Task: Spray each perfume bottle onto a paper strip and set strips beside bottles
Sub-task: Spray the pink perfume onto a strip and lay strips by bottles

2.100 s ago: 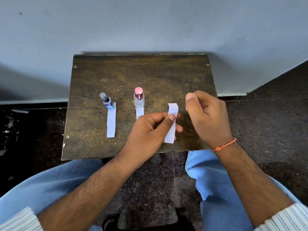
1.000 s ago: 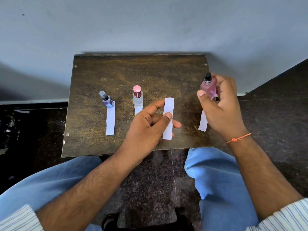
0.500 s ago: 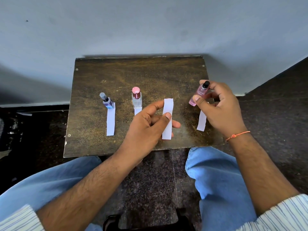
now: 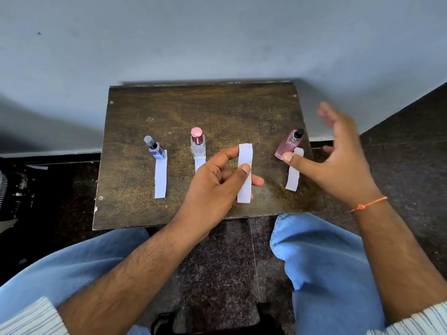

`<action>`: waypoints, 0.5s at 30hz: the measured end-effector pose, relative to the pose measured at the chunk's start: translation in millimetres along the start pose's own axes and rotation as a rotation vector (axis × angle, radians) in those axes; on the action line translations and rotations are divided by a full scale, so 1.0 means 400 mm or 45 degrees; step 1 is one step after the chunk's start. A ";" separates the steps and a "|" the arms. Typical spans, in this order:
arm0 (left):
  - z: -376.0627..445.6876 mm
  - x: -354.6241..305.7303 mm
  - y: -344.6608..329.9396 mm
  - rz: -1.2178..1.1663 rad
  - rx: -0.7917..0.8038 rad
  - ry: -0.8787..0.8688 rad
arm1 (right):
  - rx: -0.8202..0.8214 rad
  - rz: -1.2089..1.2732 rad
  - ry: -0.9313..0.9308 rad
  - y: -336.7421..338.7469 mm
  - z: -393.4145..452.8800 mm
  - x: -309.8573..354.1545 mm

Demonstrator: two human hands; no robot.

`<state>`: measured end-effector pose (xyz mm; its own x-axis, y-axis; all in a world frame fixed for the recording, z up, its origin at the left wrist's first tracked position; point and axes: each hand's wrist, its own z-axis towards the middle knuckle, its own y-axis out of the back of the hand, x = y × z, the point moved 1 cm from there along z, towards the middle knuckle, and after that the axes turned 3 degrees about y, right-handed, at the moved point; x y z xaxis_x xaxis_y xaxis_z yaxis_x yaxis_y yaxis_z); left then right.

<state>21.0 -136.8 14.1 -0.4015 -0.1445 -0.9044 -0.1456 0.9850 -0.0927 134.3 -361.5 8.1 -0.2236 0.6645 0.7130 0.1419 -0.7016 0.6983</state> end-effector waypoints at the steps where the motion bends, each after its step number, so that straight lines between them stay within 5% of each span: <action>1: 0.002 0.002 0.000 -0.002 0.000 -0.004 | -0.125 -0.023 0.062 0.012 -0.014 0.013; 4: 0.012 0.012 -0.001 -0.014 -0.010 -0.014 | -0.351 0.150 0.163 0.032 -0.059 0.054; 9: 0.026 0.021 0.000 -0.040 -0.038 -0.073 | 0.445 0.464 -0.185 -0.050 -0.130 0.112; 15: 0.034 0.014 -0.003 -0.004 -0.082 -0.111 | 0.233 0.846 -0.595 -0.140 -0.133 0.158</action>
<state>31.1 -137.6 3.7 -0.3210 -0.1357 -0.9373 -0.2056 0.9761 -0.0709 60.9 -293.8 10.8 0.3796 0.1937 0.9046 0.2667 -0.9592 0.0935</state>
